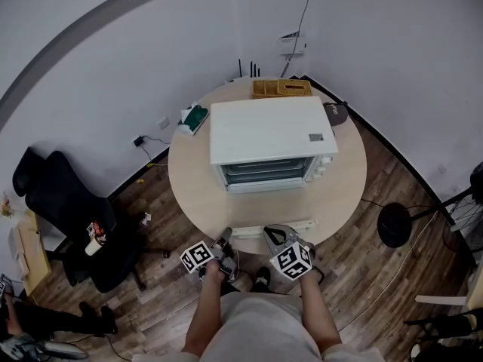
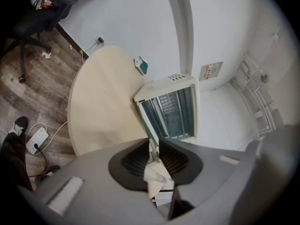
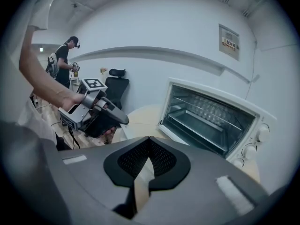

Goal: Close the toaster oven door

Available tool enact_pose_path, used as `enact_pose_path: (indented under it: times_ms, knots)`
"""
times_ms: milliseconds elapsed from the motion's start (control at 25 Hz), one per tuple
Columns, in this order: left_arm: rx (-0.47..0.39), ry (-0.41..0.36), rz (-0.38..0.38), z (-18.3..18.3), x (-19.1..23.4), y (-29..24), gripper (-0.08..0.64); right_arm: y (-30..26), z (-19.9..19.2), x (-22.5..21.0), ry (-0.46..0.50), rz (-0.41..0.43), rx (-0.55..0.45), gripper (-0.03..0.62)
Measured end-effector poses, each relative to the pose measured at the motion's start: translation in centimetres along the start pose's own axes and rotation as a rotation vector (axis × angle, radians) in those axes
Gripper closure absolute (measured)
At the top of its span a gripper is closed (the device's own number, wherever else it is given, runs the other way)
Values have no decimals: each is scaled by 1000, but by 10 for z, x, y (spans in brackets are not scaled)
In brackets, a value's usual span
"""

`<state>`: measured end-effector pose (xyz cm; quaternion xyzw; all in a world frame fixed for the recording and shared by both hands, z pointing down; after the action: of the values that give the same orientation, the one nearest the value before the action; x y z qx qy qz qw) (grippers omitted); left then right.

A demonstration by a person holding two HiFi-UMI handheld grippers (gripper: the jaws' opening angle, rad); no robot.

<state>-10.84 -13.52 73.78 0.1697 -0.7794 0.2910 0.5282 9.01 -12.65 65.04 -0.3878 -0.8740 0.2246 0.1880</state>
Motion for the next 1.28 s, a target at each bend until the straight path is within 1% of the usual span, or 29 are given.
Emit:
enact_pose_path:
  times_ms: [160, 240, 320, 440, 600, 720, 840, 960, 1120, 1240, 1280]
  knots:
    - [-28, 4, -50, 11, -18, -1, 422, -1, -2, 11, 101, 8, -19, 589]
    - [-37, 5, -57, 17, -25, -2, 416, -1, -5, 13, 160, -5, -9, 582]
    - [-38, 2, -49, 21, -29, -3, 413, -2, -8, 13, 212, -23, 22, 536]
    - [-44, 18, -51, 22, -32, -4, 413, -5, -14, 13, 280, -33, 71, 513]
    - [-36, 19, -55, 24, -34, -4, 410, -9, -22, 14, 338, -50, 122, 486]
    - [-31, 17, -56, 24, -35, -5, 408, -12, -30, 11, 391, -71, 185, 486]
    - [-33, 14, -64, 29, -39, -6, 403, -15, -35, 4, 432, -116, 246, 486]
    - [-24, 8, -62, 32, -41, -7, 400, -18, -34, -1, 466, -162, 268, 486]
    - [-5, -2, -49, 33, -43, -6, 400, -18, -32, -1, 504, -166, 284, 488]
    - [-19, -22, -68, 38, -48, -2, 405, -16, -27, -5, 505, -174, 277, 489]
    - [-29, -34, -78, 41, -51, 0, 418, -16, -24, -7, 505, -181, 273, 488]
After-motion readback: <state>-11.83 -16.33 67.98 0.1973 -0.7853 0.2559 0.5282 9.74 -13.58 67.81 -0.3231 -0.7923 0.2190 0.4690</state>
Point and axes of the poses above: the fingertips, and each gripper's own axes: y backward along the fingers, x to its left, z out of its top, the point moved 6 cm from there along y, backward along the fingers, and after that the axes turned 2 degrees about -y, right-handed, at the moved point
